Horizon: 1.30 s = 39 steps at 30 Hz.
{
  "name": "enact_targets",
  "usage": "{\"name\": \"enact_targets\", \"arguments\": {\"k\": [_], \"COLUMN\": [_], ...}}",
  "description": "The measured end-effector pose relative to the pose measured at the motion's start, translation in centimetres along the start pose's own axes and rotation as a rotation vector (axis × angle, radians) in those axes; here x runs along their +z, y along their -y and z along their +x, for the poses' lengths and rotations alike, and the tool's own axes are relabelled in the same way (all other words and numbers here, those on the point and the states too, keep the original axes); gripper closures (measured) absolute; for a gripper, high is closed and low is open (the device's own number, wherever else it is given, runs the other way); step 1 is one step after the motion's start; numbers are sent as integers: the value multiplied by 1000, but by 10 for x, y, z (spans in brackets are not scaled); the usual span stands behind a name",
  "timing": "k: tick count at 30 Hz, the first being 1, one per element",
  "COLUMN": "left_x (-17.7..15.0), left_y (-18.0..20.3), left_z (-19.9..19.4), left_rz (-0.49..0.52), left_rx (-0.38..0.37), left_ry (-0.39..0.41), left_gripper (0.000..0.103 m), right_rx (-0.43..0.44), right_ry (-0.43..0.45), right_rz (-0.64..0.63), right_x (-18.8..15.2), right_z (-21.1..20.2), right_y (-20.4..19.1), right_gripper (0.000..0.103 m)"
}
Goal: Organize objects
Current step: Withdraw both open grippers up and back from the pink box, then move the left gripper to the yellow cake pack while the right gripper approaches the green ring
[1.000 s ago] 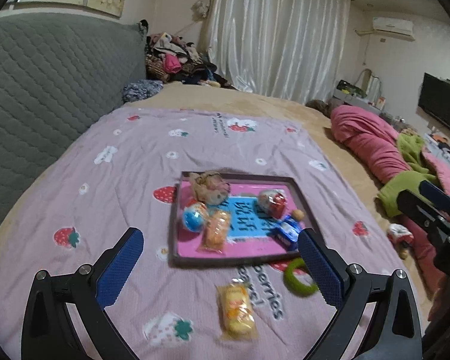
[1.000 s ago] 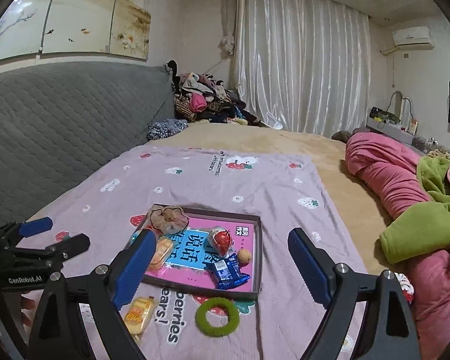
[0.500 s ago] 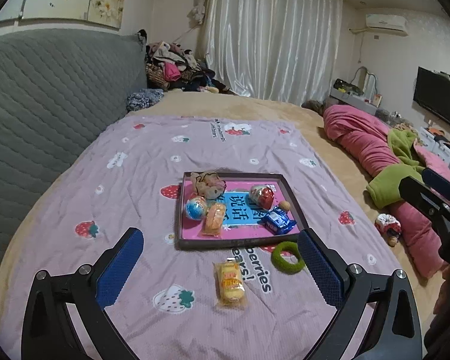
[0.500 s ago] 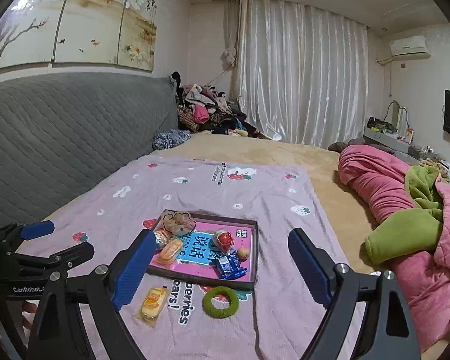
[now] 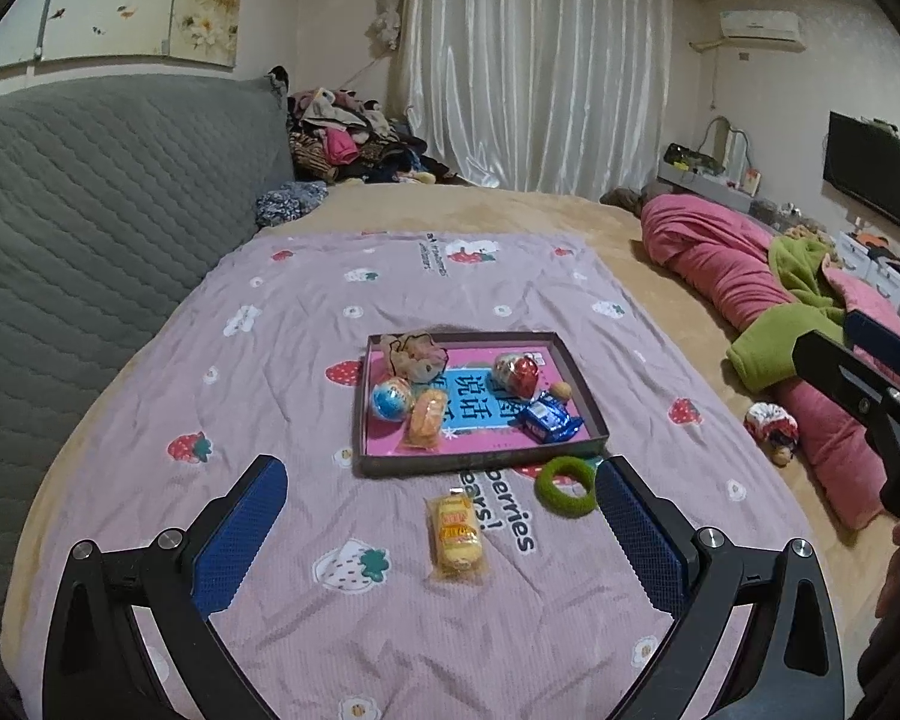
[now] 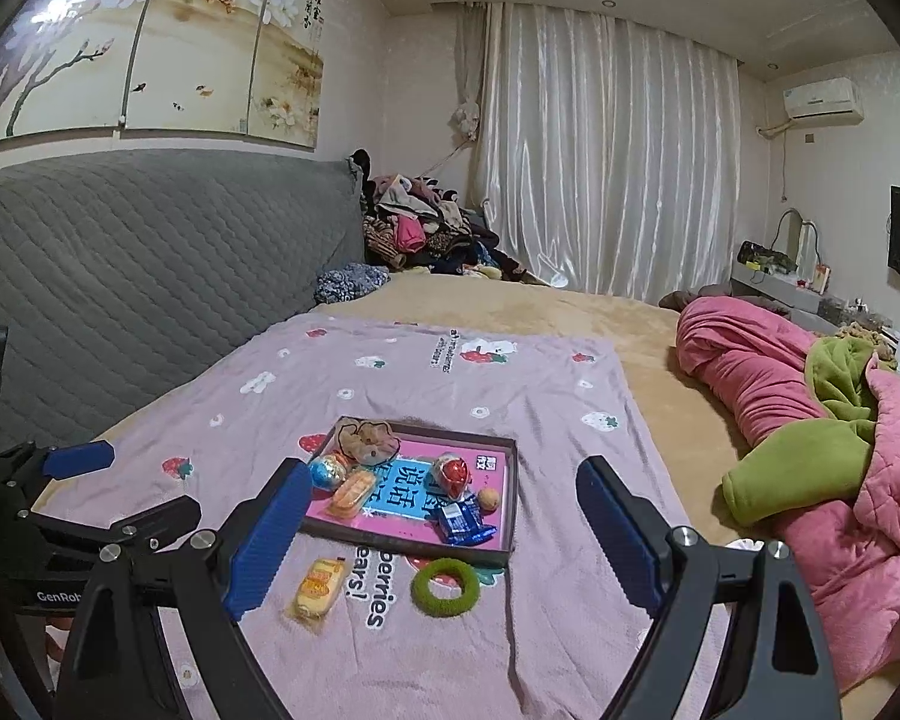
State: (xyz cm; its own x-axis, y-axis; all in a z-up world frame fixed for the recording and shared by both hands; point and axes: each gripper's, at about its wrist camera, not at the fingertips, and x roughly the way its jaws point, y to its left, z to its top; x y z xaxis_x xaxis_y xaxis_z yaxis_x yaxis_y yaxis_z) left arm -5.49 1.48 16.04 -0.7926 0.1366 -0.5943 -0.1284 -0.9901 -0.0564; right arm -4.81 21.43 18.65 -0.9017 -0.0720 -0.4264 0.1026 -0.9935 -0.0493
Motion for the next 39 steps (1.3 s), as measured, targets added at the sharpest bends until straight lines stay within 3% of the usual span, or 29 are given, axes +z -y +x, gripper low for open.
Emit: {"name": "enact_targets", "arguments": {"k": [24,39], "left_x": [-45,-61], "left_y": [4,2], "left_z": [17,52], "left_rz": [2,0], "left_rx": [6,17], "left_ry": [-81,-149], "left_gripper": [0,0], "right_rx": [7,13], "right_ry": [-81,-152], "right_rz": [-1,2], "right_x": [-42,-70], "right_z": [7,35], "right_y": [-4,-4], "right_gripper": [13,13]}}
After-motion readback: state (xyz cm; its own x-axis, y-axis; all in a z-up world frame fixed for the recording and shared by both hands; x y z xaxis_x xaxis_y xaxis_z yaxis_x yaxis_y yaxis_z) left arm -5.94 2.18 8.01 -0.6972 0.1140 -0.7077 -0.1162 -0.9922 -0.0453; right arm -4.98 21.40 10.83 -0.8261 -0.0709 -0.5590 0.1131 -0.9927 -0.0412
